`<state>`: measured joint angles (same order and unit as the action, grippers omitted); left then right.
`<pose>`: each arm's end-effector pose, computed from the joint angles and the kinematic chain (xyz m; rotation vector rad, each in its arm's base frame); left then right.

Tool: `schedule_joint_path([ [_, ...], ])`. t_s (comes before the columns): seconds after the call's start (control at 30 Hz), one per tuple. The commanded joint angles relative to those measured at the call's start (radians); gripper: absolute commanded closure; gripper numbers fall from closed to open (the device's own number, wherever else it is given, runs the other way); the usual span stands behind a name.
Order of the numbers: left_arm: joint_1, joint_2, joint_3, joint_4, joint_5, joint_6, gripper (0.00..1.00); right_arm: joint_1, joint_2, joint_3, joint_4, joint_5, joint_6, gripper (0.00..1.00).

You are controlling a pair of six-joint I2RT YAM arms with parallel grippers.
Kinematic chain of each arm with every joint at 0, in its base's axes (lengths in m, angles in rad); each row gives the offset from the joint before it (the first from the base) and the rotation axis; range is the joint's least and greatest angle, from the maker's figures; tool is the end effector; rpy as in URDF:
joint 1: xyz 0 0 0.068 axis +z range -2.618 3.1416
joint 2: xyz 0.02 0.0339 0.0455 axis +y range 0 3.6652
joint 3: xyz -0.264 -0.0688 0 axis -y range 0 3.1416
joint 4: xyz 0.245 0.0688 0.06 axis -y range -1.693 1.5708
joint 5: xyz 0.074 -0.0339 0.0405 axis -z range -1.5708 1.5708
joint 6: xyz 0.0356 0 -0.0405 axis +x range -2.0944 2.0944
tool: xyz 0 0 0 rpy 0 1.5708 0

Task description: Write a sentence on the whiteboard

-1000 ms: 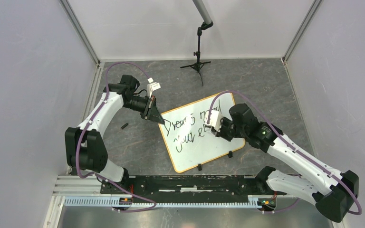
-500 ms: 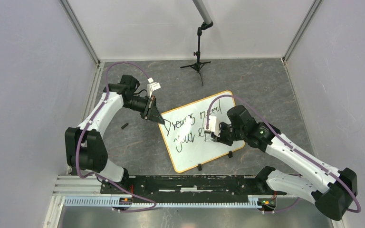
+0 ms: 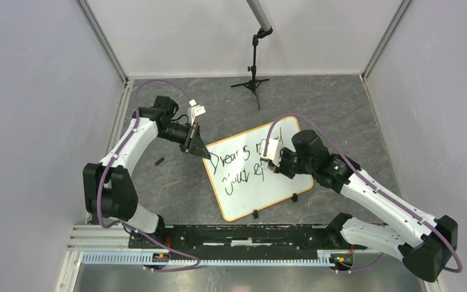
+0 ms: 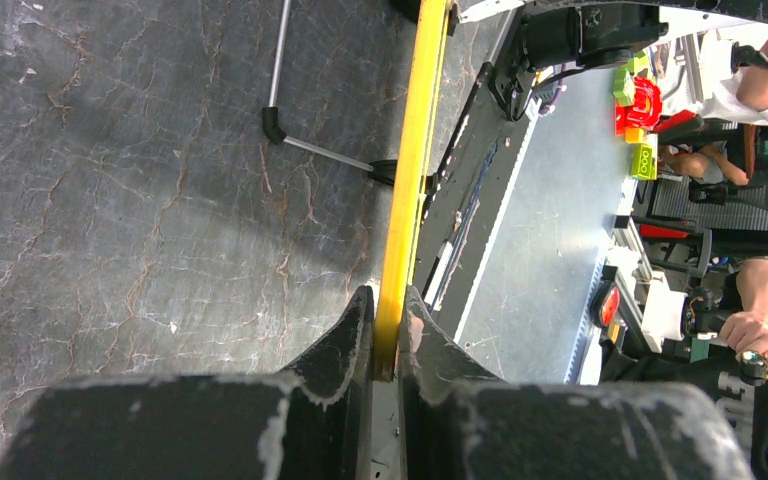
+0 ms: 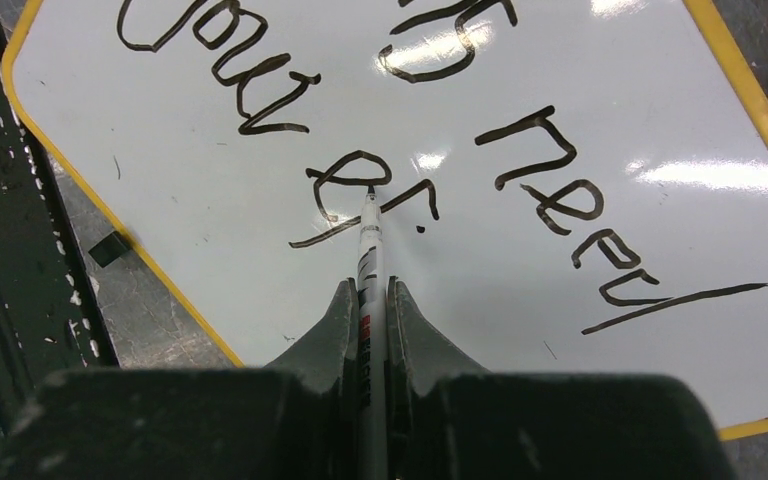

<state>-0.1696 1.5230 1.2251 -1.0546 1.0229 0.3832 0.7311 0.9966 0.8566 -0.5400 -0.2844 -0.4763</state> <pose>0.2701 -0.0771 0.2723 0.8287 2.3590 -1.3635 0.1509 0.1488 0.2924 -1.4057 1.7672 0.4566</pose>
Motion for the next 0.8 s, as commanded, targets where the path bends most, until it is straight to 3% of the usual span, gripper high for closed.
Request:
schedule_joint_path([
  [0.0, -0.022, 0.009, 0.012, 0.034, -0.086, 0.017, 0.98, 0.001, 0.008, 0.016, 0.034, 0.043, 0.006, 1.0],
  [0.27, -0.022, 0.014, 0.014, 0.034, -0.09, 0.014, 0.98, -0.001, -0.03, 0.002, -0.001, 0.136, -0.027, 1.0],
  [0.77, -0.03, 0.018, 0.019, 0.034, -0.092, 0.012, 0.97, -0.014, -0.055, 0.047, -0.015, 0.121, -0.012, 1.0],
])
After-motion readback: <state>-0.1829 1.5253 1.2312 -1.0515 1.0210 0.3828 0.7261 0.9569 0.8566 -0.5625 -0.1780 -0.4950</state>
